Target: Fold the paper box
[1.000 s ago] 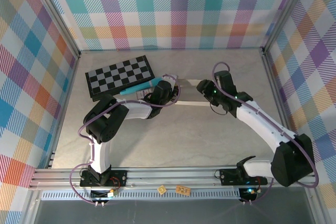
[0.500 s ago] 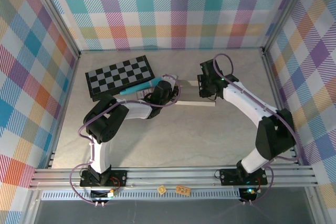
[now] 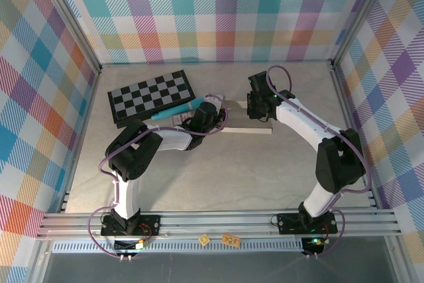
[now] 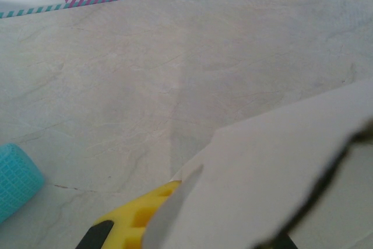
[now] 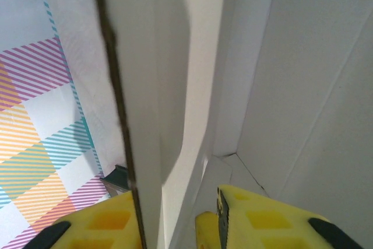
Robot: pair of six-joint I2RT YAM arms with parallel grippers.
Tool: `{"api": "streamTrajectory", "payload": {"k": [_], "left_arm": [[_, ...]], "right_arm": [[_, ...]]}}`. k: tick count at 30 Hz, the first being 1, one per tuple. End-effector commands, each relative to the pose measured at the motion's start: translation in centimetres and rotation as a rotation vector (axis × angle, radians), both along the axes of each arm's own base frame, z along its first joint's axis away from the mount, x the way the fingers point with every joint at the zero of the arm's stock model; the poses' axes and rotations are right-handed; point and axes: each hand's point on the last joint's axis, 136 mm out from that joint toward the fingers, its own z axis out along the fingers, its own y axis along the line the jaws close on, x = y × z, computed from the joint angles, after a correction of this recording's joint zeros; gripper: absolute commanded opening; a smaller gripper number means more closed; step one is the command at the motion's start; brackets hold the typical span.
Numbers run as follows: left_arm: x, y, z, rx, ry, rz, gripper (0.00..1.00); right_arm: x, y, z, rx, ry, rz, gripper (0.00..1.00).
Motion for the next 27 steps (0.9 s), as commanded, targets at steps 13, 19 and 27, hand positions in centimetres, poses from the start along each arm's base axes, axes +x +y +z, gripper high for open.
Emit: {"api": "streamTrajectory", "payload": {"k": [13, 19, 27], "left_arm": [[-3.5, 1.8, -5.3, 0.121, 0.182, -0.001, 0.13], [-5.2, 2.6, -4.4, 0.039, 0.230, 0.034, 0.34], [-10.3, 3.5, -2.3, -0.121, 0.358, 0.049, 0.43]], "right_arm": [[-3.7, -0.3, -4.9, -0.002, 0.123, 0.054, 0.07], [-4.8, -0.5, -5.9, -0.026, 0.122, 0.078, 0.04], [-5.6, -0.8, -7.1, -0.053, 0.116, 0.108, 0.04]]}}
